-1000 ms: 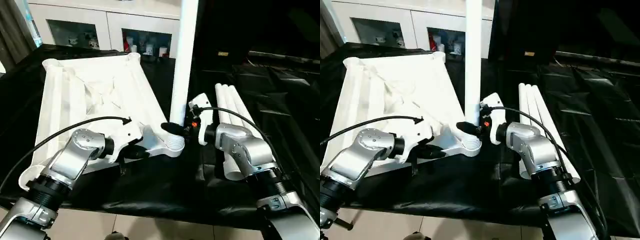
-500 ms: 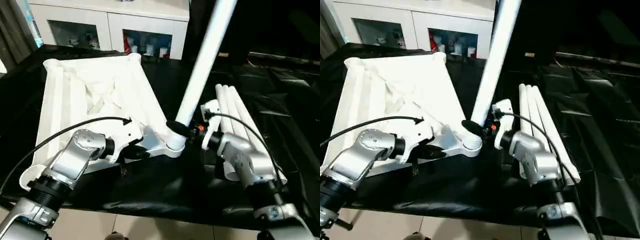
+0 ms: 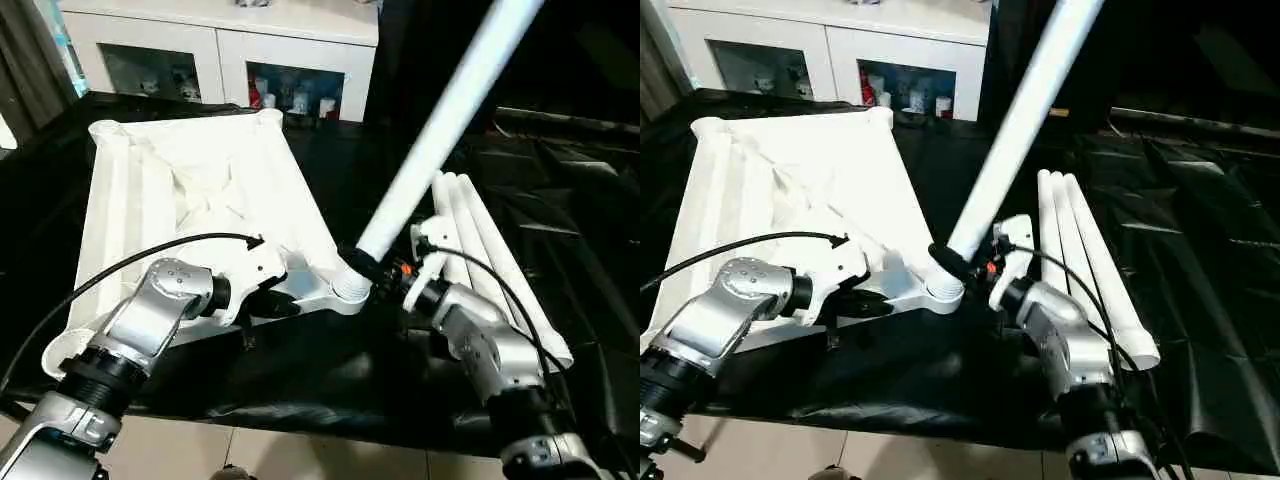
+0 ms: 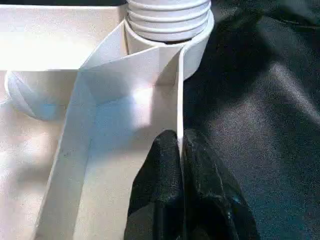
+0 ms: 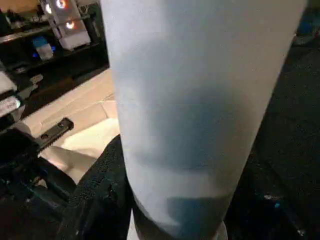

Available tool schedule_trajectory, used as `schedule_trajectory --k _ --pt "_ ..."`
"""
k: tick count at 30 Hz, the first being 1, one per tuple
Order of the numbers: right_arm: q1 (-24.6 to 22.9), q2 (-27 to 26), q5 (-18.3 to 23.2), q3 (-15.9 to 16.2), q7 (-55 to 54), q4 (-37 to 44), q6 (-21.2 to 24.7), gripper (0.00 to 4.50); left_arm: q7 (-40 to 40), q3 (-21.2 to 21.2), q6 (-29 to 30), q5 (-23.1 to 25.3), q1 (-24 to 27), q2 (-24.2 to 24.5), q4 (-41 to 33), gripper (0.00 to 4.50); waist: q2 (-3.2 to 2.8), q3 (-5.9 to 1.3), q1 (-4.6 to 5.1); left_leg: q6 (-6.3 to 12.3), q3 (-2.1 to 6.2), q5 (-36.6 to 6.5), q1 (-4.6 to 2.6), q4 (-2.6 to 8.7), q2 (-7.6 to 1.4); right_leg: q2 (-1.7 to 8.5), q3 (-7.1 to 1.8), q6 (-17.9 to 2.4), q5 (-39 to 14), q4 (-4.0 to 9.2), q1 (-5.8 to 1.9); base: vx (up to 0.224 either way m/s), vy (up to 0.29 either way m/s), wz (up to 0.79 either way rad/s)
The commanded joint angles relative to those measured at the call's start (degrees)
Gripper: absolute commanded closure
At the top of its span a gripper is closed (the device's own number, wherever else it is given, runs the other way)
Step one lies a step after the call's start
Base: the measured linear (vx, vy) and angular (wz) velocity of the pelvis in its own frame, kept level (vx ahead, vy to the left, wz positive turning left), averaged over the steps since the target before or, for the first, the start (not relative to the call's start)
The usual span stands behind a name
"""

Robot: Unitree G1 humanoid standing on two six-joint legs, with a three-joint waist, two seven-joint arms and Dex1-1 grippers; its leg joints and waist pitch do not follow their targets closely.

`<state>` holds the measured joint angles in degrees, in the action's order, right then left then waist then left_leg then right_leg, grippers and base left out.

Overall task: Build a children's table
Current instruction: Insert table leg to table base

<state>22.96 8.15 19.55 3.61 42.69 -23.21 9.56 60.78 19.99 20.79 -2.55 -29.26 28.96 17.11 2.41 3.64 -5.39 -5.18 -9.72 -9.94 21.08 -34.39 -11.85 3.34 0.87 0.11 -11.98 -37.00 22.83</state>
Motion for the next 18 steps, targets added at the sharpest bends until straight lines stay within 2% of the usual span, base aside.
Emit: schedule_trajectory --k 1,2,5,8,10,11,12,13,16,17,18 --pt "-2.37 1.74 -4.51 4.13 1.36 -2.81 3.16 2.59 -1.57 -2.24 -1.36 -0.18 -2.52 -0.19 -0.92 4.5 -0.72 -3.93 0.11 -1.76 0.0 -13.12 -0.8 4.49 -0.78 3.33 -1.64 -11.45 -8.74 4.73 -2.28 0.0 0.0 0.0" --pt "-2.18 2.08 -4.94 4.85 1.76 -2.64 3.53 2.59 -1.57 -2.19 -1.39 -0.15 -2.48 -0.21 -0.94 4.5 -0.73 -3.91 0.1 -1.69 -0.01 -13.08 -0.78 4.48 -0.77 3.33 -1.66 -11.37 -8.82 4.75 -2.25 0.0 0.0 0.0" --pt "-0.36 3.04 -6.9 7.43 3.07 -3.24 4.38 2.6 -1.36 -1.45 -2.28 0.64 -2.14 -0.02 -0.69 4.5 -0.28 -3.8 0.24 -1.56 -0.07 -13.49 -0.72 4.53 -0.76 3.33 -1.67 -10.95 -10.37 4.92 -2.18 0.0 0.0 0.0" --pt "1.25 3.18 -7.29 8.1 4.0 -4.21 5.01 2.6 -1.57 -1.26 -2.53 0.87 -1.97 -0.22 -0.61 4.5 0.18 -3.7 0.39 -1.8 0.0 -15.17 -0.92 4.64 -0.86 3.47 -1.74 -10.01 -14.24 5.21 -1.87 0.0 0.0 0.0" --pt "1.98 3.26 -7.47 8.38 4.46 -4.76 5.58 2.6 -1.69 -1.27 -2.51 0.86 -1.89 -0.34 -0.67 4.5 0.41 -3.75 0.47 -1.89 0.03 -15.62 -0.87 4.69 -0.91 3.46 -1.76 -9.7 -14.84 5.26 -1.81 0.0 0.0 0.0" --pt "2.28 3.34 -7.65 8.62 4.66 -5.09 5.56 2.6 -1.7 -1.29 -2.54 0.86 -1.86 -0.34 -0.7 4.5 0.2 -3.74 0.42 -2.0 0.13 -15.74 -0.9 4.79 -0.97 3.51 -1.73 -9.55 -14.79 5.24 -1.76 0.0 0.0 0.0" --pt "2.63 3.47 -7.89 8.93 4.92 -5.49 5.5 2.6 -1.73 -1.31 -2.59 0.86 -1.8 -0.36 -0.76 4.5 0.32 -3.82 0.52 -2.09 0.14 -16.01 -0.89 4.77 -0.96 3.43 -1.71 -9.61 -14.28 5.19 -1.75 0.0 0.0 0.0" --pt "3.08 3.63 -8.28 9.34 5.27 -6.19 5.31 2.6 -1.81 -1.34 -2.59 0.84 -1.58 -0.42 -1.0 4.5 0.84 -3.87 0.53 -1.85 0.07 -15.68 -0.8 4.71 -0.94 3.45 -1.7 -9.65 -14.03 5.16 -1.84 0.0 0.0 0.0" --pt "3.91 3.53 -8.4 9.22 5.73 -7.42 5.38 2.6 -1.76 -1.5 -2.59 0.74 -1.22 -0.51 -1.46 4.5 0.75 -3.82 0.57 -1.77 0.06 -15.97 -0.84 4.71 -0.93 3.5 -1.74 -9.54 -14.99 5.25 -1.67 0.0 0.0 0.0" --pt "4.2 3.52 -8.41 9.15 6.32 -7.83 5.66 2.6 -1.62 -1.64 -2.73 0.71 -1.06 -0.58 -1.63 4.5 0.93 -3.78 0.61 -1.75 0.02 -16.29 -0.84 4.71 -0.94 3.47 -1.77 -9.28 -15.7 5.39 -1.63 0.0 0.0 0.0" --pt "4.25 3.69 -8.27 9.0 7.11 -8.08 5.72 2.6 -1.3 -1.62 -3.21 0.73 -0.97 -0.57 -1.54 4.5 0.78 -3.78 0.64 -1.81 0.1 -16.57 -0.85 4.78 -0.98 3.51 -1.76 -9.21 -16.11 5.4 -1.59 0.0 0.0 0.0"
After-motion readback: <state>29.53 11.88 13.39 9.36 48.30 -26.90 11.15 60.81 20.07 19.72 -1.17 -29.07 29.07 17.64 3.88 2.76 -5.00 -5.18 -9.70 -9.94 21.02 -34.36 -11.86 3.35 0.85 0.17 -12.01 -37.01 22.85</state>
